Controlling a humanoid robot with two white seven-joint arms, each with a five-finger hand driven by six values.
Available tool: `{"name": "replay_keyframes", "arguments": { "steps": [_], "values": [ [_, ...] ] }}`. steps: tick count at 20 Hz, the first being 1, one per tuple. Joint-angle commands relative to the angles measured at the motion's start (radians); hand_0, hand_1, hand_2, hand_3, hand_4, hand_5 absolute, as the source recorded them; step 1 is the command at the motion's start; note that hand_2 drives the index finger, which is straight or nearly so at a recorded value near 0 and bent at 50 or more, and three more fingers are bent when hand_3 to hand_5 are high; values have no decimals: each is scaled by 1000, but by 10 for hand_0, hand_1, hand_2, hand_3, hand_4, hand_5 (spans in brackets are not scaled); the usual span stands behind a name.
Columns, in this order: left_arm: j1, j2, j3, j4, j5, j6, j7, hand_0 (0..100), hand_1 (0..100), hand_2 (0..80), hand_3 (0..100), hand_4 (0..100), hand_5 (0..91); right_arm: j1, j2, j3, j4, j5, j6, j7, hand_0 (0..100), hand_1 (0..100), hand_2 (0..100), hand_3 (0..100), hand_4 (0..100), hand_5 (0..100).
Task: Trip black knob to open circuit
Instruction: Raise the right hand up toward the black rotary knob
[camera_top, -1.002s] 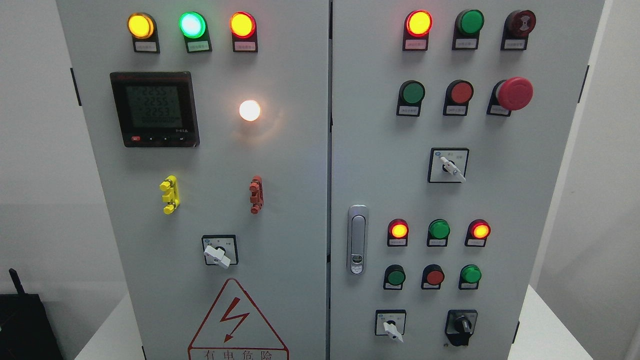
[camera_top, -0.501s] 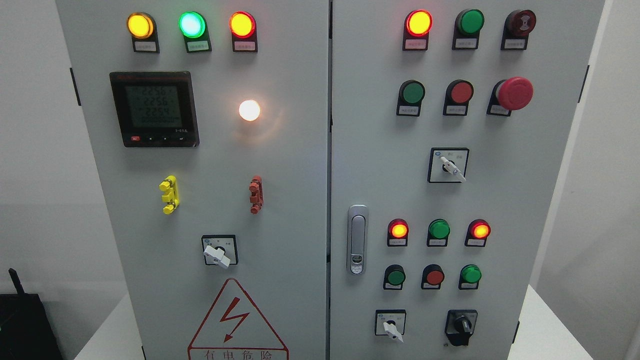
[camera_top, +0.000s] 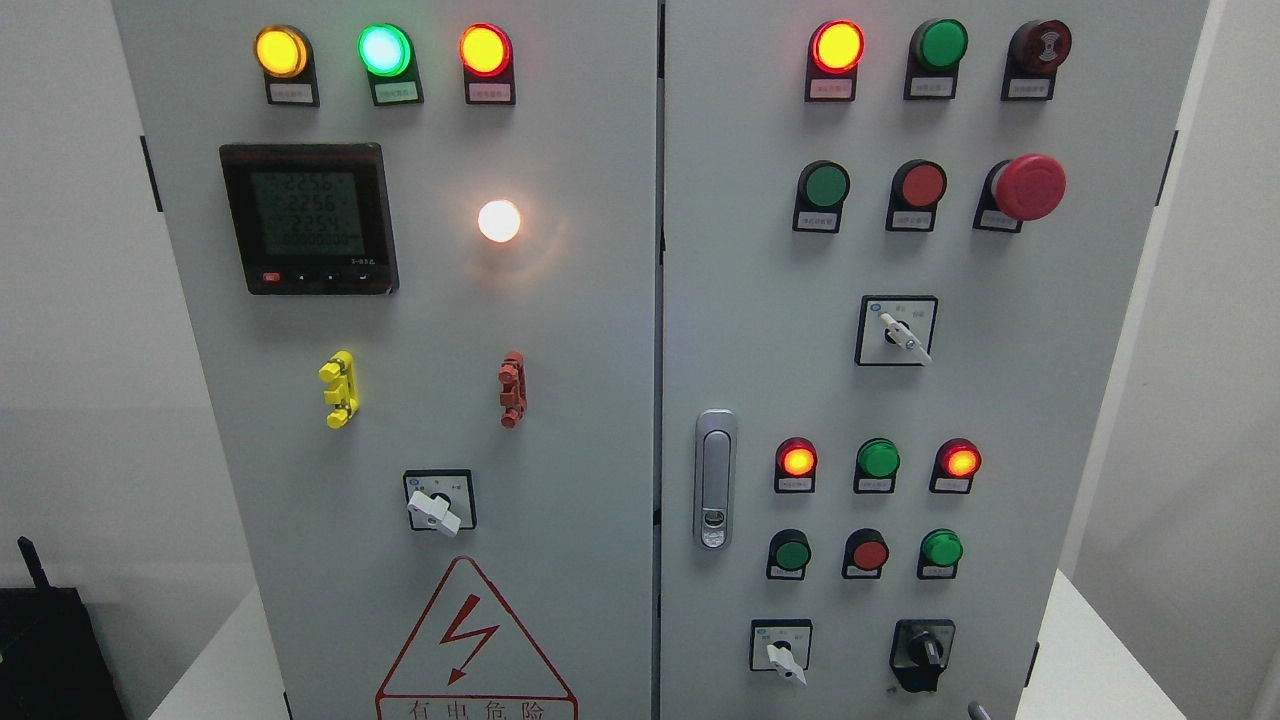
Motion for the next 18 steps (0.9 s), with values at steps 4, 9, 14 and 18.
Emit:
{"name": "replay_keyframes", "arguments": {
  "steps": [4, 9, 14, 18],
  "values": [
    [-2, -2, 1, 0, 2, -1, 0, 120, 389, 0, 0, 0, 0, -28, -4, 7, -38, -3, 15, 8, 86, 116, 56, 1000, 1000, 983],
    [-2, 0, 1, 0, 2, -3, 0, 120, 389, 0, 0, 0, 0, -44, -2, 11, -38, -3, 29, 8, 86, 116, 57, 1000, 1000, 984],
    [-2, -2, 1, 0, 2, -3, 0, 120, 389, 0, 0, 0, 0, -44, -2, 12, -35, -3, 31, 8, 87, 116, 58, 1000, 1000, 984],
    [-4, -2, 1, 0, 2, -3, 0, 120, 389, 0, 0, 0, 0, -44, -2, 12, -32, -3, 32, 8, 87, 117, 59, 1000, 1000, 984]
  ]
}}
